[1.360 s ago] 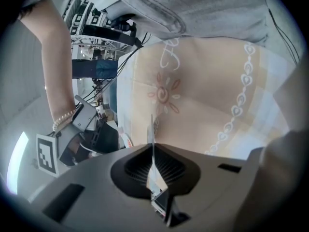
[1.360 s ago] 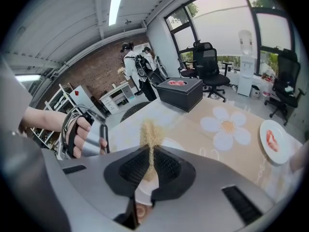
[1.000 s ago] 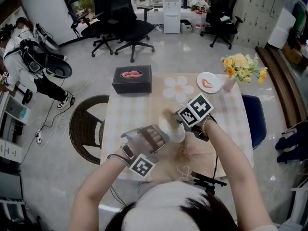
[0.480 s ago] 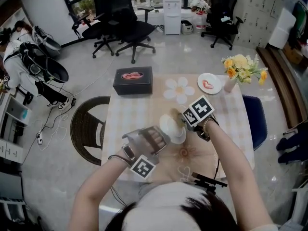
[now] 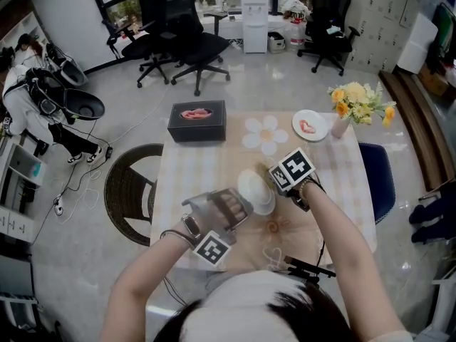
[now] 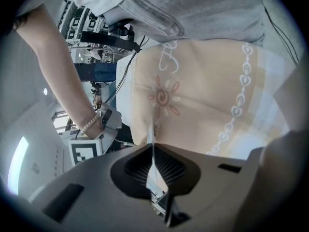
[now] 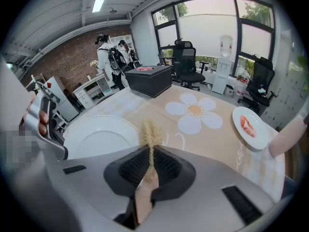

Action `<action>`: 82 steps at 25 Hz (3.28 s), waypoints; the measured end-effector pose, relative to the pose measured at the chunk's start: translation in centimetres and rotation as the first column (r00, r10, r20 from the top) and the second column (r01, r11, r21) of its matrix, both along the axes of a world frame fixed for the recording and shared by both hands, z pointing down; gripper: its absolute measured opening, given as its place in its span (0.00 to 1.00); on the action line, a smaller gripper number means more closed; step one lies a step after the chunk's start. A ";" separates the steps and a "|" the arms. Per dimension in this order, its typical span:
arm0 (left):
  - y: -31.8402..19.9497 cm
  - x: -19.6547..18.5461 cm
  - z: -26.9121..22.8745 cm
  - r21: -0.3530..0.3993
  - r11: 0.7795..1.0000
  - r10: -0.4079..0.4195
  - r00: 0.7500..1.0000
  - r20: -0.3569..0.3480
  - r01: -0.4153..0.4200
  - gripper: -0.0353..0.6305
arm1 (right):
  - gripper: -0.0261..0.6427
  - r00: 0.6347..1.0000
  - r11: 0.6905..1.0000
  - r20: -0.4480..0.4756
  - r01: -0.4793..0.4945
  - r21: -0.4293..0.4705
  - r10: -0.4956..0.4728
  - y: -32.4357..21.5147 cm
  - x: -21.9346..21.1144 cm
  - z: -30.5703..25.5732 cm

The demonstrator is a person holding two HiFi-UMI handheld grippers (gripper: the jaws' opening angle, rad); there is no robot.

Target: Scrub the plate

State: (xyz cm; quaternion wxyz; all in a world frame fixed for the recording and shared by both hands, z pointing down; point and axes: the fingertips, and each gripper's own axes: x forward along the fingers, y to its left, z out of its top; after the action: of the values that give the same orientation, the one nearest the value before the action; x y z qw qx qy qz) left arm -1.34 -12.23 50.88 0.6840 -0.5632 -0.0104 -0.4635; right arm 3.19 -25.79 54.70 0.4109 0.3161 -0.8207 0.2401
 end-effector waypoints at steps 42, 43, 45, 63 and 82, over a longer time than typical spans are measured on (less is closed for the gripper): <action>0.3 -0.1 0.8 0.000 0.999 0.041 0.997 0.064 -0.041 0.08 | 0.09 0.926 0.954 0.238 0.268 0.137 -0.294 5.6 -8.2 -8.5; 0.3 -0.2 0.7 0.001 0.999 0.042 0.997 0.065 -0.042 0.08 | 0.09 0.927 0.954 0.237 0.265 0.139 -0.292 5.5 -8.3 -8.5; 0.3 -0.3 0.7 0.003 0.999 0.043 0.997 0.069 -0.044 0.08 | 0.09 0.929 0.955 0.236 0.258 0.145 -0.286 5.1 -8.4 -8.4; 0.4 -0.3 1.0 0.023 0.995 0.096 0.988 0.123 -0.100 0.08 | 0.09 0.959 0.980 0.233 0.128 0.151 -0.161 0.2 -7.8 -6.8; 0.3 -0.4 1.0 0.013 0.996 0.086 0.992 0.094 -0.087 0.08 | 0.09 0.987 0.995 0.159 -0.032 0.093 0.017 -2.2 -3.7 -2.0</action>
State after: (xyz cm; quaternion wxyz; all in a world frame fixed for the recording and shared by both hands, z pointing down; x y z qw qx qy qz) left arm -1.76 -11.92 51.85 0.7071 -0.5341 -0.0627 -0.4592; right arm -0.50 -27.97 52.71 0.3260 0.3253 -0.8573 0.2303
